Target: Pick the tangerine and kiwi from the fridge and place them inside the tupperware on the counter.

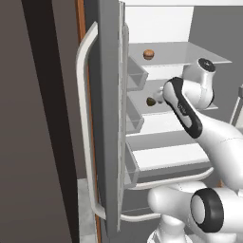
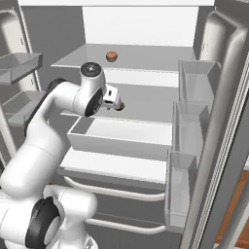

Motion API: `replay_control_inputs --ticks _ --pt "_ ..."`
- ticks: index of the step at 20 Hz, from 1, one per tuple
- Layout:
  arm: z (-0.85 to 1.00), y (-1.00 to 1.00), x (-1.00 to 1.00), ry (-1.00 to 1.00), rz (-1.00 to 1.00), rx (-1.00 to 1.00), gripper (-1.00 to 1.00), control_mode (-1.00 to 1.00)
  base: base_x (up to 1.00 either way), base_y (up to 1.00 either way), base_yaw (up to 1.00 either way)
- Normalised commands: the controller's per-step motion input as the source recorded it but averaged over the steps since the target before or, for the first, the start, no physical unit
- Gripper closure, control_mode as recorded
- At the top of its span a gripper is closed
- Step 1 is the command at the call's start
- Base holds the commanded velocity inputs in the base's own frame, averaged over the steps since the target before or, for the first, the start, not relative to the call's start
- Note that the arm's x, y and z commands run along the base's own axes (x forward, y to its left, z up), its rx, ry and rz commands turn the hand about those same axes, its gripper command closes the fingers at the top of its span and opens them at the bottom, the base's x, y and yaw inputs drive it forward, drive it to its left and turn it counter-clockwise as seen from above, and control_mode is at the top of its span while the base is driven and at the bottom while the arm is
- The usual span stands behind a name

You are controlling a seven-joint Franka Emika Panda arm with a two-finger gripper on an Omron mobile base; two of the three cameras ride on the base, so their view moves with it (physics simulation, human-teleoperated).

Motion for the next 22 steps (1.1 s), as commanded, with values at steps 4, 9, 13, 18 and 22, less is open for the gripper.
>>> replay_control_inputs --ticks 4,9,13,18,22 --pt "-0.37 -0.2 0.2 -0.05 0.0 0.0 -1.0 -1.0 0.0 0.0 0.0" --pt "-0.19 -0.15 0.25 -0.01 0.0 0.0 -1.0 -1.0 0.0 0.0 0.0" --pt "-0.01 -0.11 0.3 0.0 0.0 0.0 -1.0 -1.0 0.0 0.0 0.0" --pt "0.0 -0.02 0.36 0.01 0.0 0.0 -1.0 -1.0 0.0 0.0 0.0" --pt "0.0 0.0 0.34 0.12 0.0 0.0 -1.0 -1.0 0.0 0.0 0.0"
